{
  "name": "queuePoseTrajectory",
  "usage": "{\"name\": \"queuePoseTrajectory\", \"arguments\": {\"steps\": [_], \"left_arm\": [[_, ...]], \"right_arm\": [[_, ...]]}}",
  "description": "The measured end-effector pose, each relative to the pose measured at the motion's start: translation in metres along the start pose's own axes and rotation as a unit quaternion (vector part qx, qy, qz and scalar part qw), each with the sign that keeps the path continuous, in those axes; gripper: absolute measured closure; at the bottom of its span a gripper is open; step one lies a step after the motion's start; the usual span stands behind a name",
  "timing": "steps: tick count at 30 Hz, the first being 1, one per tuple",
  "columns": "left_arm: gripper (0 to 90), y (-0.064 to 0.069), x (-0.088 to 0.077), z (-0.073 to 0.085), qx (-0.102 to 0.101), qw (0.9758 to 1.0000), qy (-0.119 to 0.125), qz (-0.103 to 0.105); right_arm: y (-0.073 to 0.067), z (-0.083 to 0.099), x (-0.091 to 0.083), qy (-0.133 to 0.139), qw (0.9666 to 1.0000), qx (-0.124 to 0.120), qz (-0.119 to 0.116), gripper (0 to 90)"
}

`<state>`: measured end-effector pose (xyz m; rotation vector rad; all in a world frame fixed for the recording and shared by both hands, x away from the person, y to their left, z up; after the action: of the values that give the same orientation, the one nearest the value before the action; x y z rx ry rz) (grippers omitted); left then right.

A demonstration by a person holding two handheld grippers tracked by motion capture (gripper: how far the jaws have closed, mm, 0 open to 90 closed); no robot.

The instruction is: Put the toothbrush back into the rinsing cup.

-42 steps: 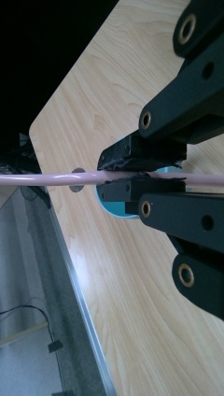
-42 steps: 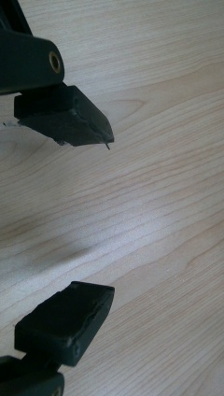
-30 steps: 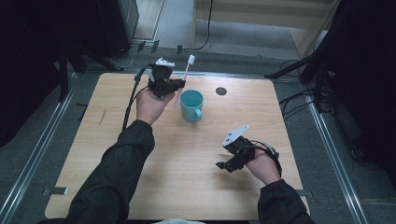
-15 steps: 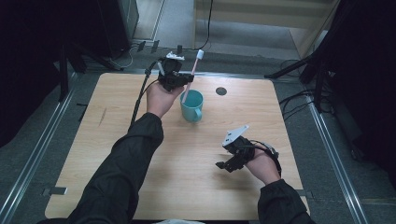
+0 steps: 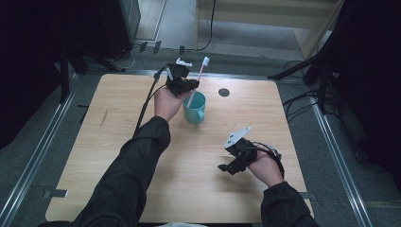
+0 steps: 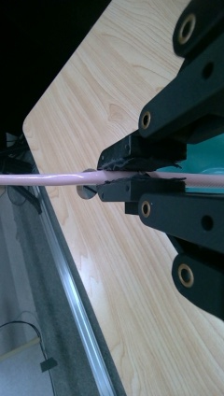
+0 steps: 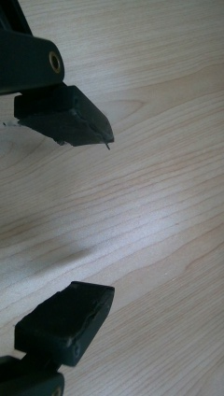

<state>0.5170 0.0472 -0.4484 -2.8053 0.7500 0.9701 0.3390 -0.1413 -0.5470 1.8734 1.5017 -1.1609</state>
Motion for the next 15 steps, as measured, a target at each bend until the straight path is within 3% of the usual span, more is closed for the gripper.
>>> {"name": "queuePoseTrajectory", "arguments": {"steps": [15], "left_arm": [[83.9,0.0,0.014,0.028,-0.001,0.9995,-0.031,0.001]], "right_arm": [[0.001,-0.001,0.0,0.0,1.0,0.0,0.001,21.8]]}}
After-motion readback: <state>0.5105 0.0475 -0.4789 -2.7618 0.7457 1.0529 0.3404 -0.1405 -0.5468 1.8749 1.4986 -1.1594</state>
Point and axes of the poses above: each handheld gripper's, and its own axes: x roughly forward along the jaws, z roughly out of its underside, y roughly to its right, the point moved 6 cm from there along x, roughly forward along the jaws, and after that the axes turned 7 degrees about -z, right-handed, at the moved point
